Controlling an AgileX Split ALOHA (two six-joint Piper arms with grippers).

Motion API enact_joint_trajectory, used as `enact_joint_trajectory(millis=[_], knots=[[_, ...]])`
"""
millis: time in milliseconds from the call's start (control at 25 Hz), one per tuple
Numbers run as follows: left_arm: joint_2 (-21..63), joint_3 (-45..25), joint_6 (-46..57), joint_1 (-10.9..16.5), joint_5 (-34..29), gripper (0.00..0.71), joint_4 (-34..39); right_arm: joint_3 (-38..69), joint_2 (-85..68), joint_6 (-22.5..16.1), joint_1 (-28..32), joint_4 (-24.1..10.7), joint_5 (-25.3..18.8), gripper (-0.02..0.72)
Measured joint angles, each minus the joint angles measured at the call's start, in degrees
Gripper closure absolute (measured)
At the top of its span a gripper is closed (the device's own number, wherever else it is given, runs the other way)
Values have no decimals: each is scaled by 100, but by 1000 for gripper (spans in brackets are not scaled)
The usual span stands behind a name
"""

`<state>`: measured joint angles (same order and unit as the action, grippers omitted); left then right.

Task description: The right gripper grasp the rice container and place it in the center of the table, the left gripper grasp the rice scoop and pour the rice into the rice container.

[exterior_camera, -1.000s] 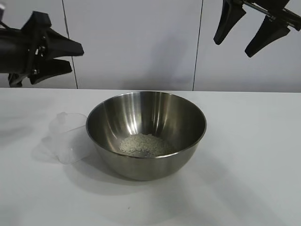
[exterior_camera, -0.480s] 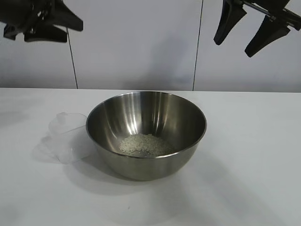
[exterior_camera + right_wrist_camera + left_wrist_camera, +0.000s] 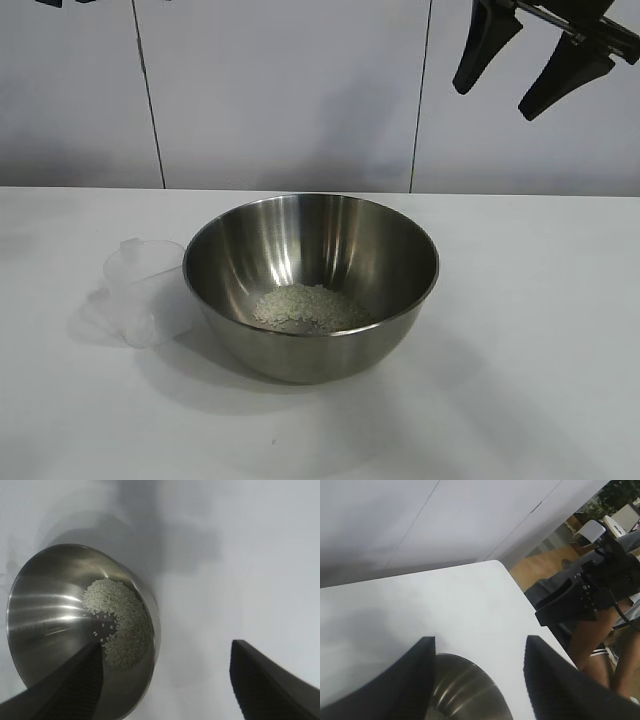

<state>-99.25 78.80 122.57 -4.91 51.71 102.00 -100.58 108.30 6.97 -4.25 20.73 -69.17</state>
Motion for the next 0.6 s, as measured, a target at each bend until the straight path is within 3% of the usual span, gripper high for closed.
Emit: enact_joint_trajectory(millis=[120,280,480,600], knots=[[-5,-5,679,0,-636,324,-270,0,0,7,0,12,0,209],[-5,-47,1190,0,-1556,325,-1159,0,0,11,0,28,0,209],[-5,-631,1883,0,-2910,326,-2927,0,0,11,0,31,0,209],[-5,-1169,2072,18,-3386,326,-4178,0,0,11,0,31,15,209]])
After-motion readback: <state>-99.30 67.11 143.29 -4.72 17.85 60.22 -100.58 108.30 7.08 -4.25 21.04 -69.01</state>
